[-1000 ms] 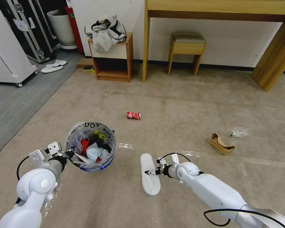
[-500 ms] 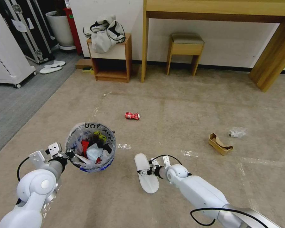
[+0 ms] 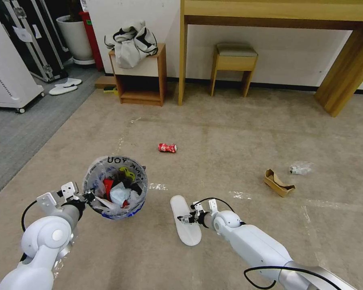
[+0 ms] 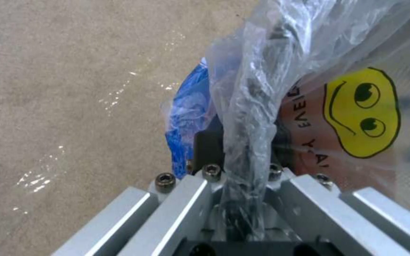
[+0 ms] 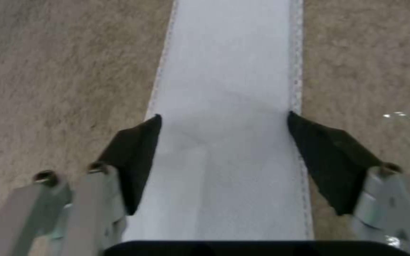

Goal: Pick up the trash bin and place the garbage on the floor into it.

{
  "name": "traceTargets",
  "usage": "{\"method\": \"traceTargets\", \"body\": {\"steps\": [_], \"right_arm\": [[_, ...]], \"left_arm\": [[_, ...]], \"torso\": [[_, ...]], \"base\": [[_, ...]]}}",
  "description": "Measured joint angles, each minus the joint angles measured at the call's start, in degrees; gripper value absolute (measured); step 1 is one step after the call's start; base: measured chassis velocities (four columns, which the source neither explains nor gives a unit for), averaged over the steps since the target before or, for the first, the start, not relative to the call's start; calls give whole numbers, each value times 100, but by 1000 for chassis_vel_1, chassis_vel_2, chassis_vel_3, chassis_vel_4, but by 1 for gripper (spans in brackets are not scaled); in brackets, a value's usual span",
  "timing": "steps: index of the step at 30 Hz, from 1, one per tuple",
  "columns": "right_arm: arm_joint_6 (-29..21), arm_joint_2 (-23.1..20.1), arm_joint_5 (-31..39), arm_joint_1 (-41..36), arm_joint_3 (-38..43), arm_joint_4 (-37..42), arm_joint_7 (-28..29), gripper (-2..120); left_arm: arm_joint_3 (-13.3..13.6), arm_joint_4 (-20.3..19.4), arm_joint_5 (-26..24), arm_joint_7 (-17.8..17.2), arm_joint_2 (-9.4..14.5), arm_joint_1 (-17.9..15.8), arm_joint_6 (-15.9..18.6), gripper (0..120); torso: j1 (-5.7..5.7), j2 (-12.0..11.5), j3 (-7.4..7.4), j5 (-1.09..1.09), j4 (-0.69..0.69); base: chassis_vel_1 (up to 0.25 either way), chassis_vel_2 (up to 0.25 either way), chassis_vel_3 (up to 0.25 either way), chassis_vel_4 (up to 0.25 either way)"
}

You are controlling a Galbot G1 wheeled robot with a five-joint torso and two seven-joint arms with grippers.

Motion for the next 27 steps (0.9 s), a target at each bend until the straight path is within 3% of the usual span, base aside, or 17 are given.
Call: {"method": "traceTargets", "body": {"steps": [2,5,9,13,17,27], "right_arm": [[0,6,-22,-10,8,-4,62,56],[0,10,-27,-11,9,-12,90,52],[1,22,-45,-11,31,-79,158,30],[1,30,-60,-11,43,-116,164,22],[2,66,-80,-7,61,-190,167,3],[3,165,-107,40,62,-299,120,0]], "left_arm": [[-1,-6,-2,0,-4,0,-4,0],[1,-7,-2,0,-8,-2,-6,0],[11,-8,-5,-2,-18,-16,-16,0],[18,-8,-6,-4,-26,-24,-18,0],[25,-3,-7,-9,-51,-26,-22,0],[12,19,-9,-16,-67,-22,-38,0]], "torso": [[0,-1,1,1,0],[0,-2,1,1,0],[0,-4,3,3,1],[1,-4,3,4,1],[1,-5,3,4,2],[1,-4,3,3,0]], "base": [[0,0,0,0],[0,0,0,0],[0,0,0,0],[0,0,0,0],[0,0,0,0],[0,0,0,0]]}}
